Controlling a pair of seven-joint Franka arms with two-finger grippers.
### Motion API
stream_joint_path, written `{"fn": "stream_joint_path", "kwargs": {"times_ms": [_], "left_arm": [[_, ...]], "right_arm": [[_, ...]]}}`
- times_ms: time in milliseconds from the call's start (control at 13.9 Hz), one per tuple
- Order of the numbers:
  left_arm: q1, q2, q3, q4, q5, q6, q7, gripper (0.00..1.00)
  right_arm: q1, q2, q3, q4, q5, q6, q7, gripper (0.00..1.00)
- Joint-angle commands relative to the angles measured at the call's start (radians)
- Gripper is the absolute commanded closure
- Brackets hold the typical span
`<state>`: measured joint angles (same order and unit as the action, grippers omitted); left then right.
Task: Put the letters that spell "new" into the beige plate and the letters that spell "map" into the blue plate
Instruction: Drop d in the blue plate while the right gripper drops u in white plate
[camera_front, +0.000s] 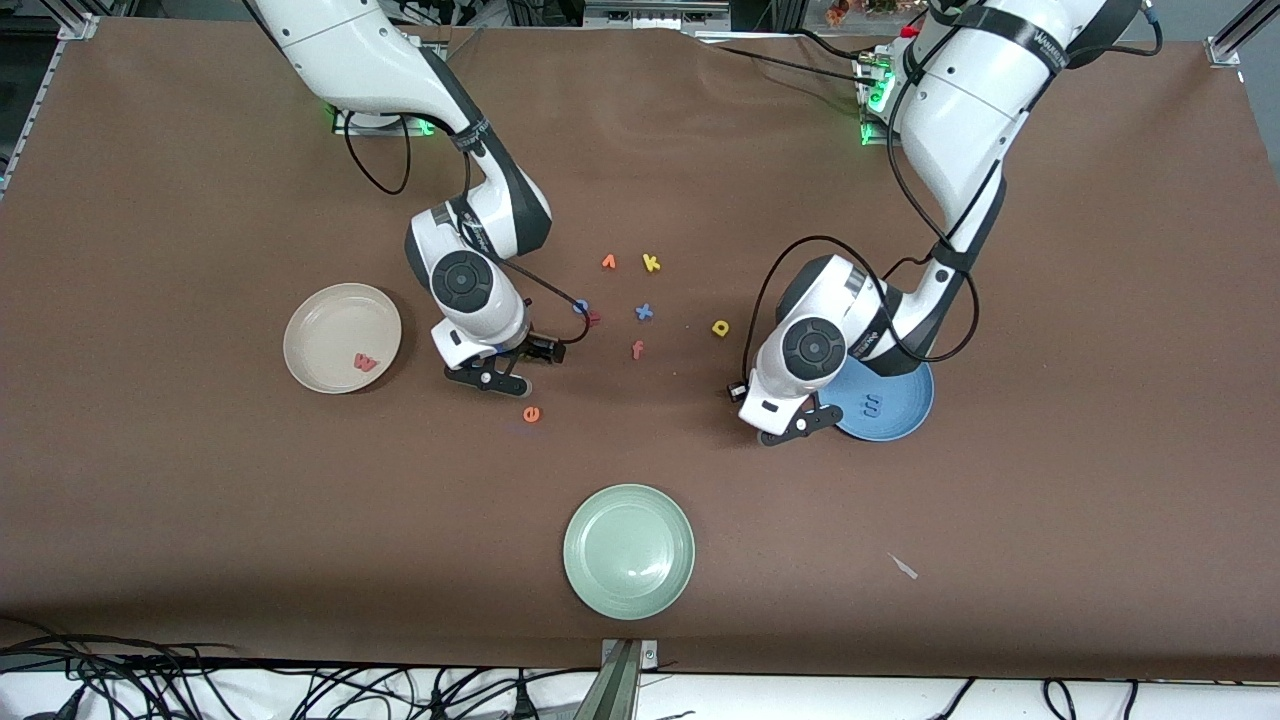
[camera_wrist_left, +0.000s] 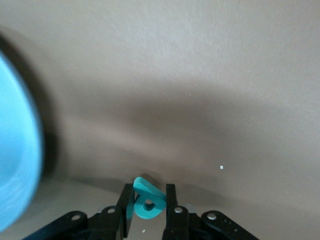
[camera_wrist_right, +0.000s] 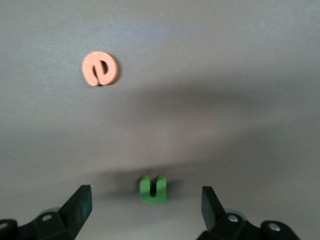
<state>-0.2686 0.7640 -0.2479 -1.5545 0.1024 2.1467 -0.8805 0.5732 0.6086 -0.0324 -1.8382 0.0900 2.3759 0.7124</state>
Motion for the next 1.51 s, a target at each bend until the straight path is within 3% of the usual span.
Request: {"fn": "stream_joint_path", "kwargs": {"times_ms": [0, 359, 503, 647, 719, 862, 1078, 1222, 1437], "left_arm": [[0.053, -0.072, 0.007, 0.007, -0.003, -0.111, 0.163, 0.89], [0.173, -0.143, 0.007, -0.047, 0.019, -0.235, 0.477, 0.89], [0.207, -0.173, 0.001, -0.132, 0.051, -0.205, 0.558, 0.89], [0.215, -0.225, 0.001, -0.275, 0.066, -0.093, 0.571, 0.83], [0.219, -0.236, 0.001, -0.338, 0.103, -0.023, 0.569, 0.68], [0.221, -0.238, 0.001, -0.366, 0.118, 0.012, 0.569, 0.0], [0.206, -0.242, -0.004, -0.32, 0.108, -0.022, 0.555, 0.0], [0.204, -0.253, -0.08, -0.265, 0.105, -0.071, 0.545, 0.0], [0.171, -0.239, -0.154, -0.236, 0.1, -0.074, 0.308, 0.0]], "right_arm": [[0.004, -0.004, 0.006, -0.03, 0.019, 0.025, 0.005, 0.13], [0.004, 0.011, 0.019, -0.036, 0.017, 0.048, -0.001, 0.28], [0.004, 0.016, 0.02, -0.036, 0.017, 0.046, -0.007, 0.42], [0.004, 0.017, 0.02, -0.035, 0.017, 0.045, -0.011, 0.61], [0.004, 0.017, 0.02, -0.035, 0.017, 0.045, -0.011, 0.69], [0.002, 0.016, 0.02, -0.033, 0.017, 0.045, -0.01, 0.81], [0.001, -0.003, 0.017, -0.01, 0.017, 0.007, -0.021, 0.95], [-0.004, -0.012, 0.011, 0.055, 0.01, -0.108, -0.037, 0.96], [-0.006, -0.035, -0.03, 0.097, -0.001, -0.233, -0.138, 0.98]]}}
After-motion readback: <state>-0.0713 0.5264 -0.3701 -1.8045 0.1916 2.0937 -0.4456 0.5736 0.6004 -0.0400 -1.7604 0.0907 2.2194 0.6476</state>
